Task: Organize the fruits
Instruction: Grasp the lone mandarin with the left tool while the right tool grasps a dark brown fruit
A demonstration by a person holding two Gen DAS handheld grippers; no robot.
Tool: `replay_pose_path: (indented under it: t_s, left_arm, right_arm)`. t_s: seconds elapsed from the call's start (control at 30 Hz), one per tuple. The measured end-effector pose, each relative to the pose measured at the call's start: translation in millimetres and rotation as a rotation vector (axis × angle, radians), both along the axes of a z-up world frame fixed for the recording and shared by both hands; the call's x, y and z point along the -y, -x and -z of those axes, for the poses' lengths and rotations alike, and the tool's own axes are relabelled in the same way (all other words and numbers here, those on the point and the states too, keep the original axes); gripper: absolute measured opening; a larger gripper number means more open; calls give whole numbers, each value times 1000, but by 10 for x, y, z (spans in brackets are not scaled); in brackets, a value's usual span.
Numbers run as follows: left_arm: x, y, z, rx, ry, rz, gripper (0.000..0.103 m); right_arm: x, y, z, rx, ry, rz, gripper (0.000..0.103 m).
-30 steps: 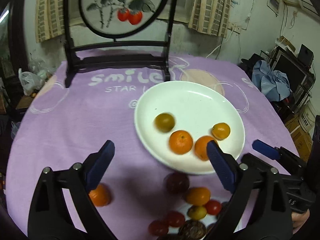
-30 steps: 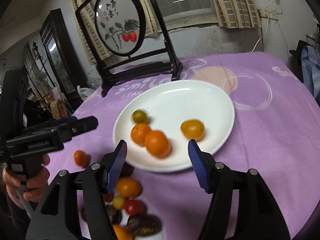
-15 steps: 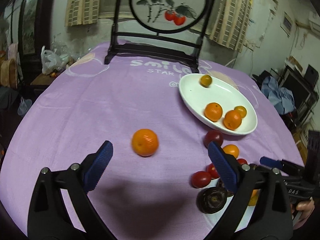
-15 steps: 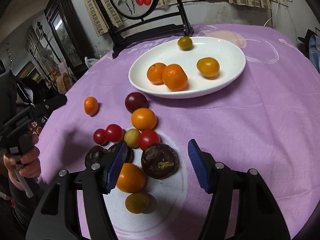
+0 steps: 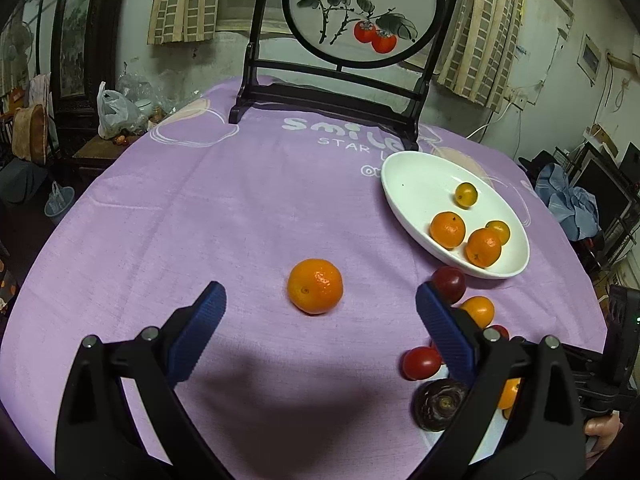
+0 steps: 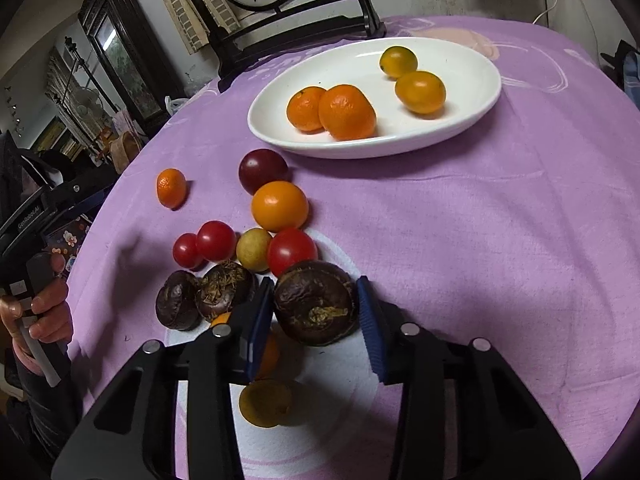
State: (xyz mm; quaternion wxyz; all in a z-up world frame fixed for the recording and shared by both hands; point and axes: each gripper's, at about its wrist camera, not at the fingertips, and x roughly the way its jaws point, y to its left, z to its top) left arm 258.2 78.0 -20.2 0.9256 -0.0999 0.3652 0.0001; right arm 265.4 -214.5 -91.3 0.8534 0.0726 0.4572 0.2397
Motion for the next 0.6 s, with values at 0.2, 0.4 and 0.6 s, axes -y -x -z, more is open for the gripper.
replay_pose_path:
  t_s: [0.2, 0.4, 0.6]
  left_arm:
    - [173, -84, 106, -12, -113, 33, 96]
    - [223, -313, 294, -64, -164, 56, 74]
    - [126, -506, 456, -116, -134, 32, 64]
  right_arm:
    - [222, 20, -154, 47, -73, 74, 41]
    - [284, 0, -163, 42, -94, 99, 41]
    - [269, 13, -177, 46, -92, 93, 41]
